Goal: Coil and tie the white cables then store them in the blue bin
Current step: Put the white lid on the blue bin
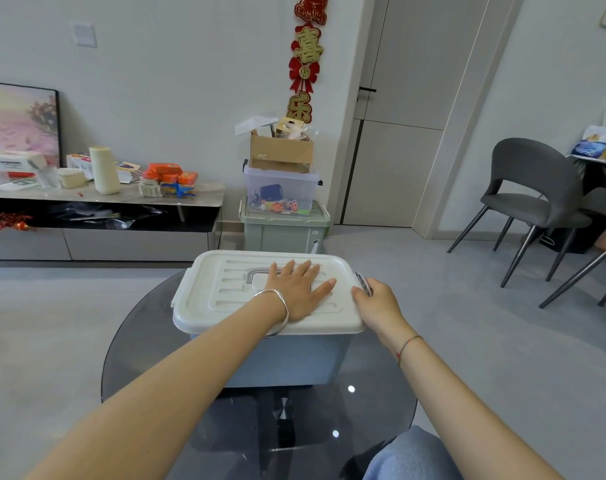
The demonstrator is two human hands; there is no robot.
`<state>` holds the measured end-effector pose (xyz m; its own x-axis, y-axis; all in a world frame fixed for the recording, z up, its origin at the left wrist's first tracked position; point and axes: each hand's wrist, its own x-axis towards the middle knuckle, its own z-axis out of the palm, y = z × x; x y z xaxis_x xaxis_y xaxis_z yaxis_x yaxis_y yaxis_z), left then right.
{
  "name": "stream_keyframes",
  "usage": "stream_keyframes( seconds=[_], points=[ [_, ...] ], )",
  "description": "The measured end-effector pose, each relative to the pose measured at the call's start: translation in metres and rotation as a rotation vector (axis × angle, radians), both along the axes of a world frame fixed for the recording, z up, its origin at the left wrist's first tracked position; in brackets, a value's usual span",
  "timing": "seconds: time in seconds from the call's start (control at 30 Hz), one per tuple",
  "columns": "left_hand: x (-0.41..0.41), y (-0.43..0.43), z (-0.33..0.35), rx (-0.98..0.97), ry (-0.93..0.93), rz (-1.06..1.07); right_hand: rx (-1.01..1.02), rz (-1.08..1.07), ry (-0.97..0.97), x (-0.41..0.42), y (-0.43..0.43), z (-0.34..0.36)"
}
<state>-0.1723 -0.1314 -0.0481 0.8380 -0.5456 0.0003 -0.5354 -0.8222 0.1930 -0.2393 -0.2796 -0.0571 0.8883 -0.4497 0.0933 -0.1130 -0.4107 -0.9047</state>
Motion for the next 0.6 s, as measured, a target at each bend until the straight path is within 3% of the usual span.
stream_keyframes(
  seconds=[0.13, 0.3, 0.43, 0.53, 0.6],
  points=[
    [0.001, -0.001, -0.001, -0.001, 0.008, -0.002, -0.177, -0.038, 0.030, 0.002, 0.006, 0.006],
    [0.000, 0.000, 0.002, -0.068, 0.016, -0.019, -0.193, -0.043, 0.038, -0.003, 0.009, 0.009],
    [0.002, 0.027, 0.004, -0.143, -0.036, -0.023, -0.412, 0.047, 0.065, -0.009, 0.018, 0.015],
    [0.007, 0.068, 0.005, -0.121, -0.088, 0.082, -0.625, 0.207, -0.042, -0.004, 0.042, 0.019],
    [0.009, 0.096, 0.004, -0.150, -0.080, 0.176, -0.700, 0.336, -0.006, 0.003, 0.061, 0.021]
  ],
)
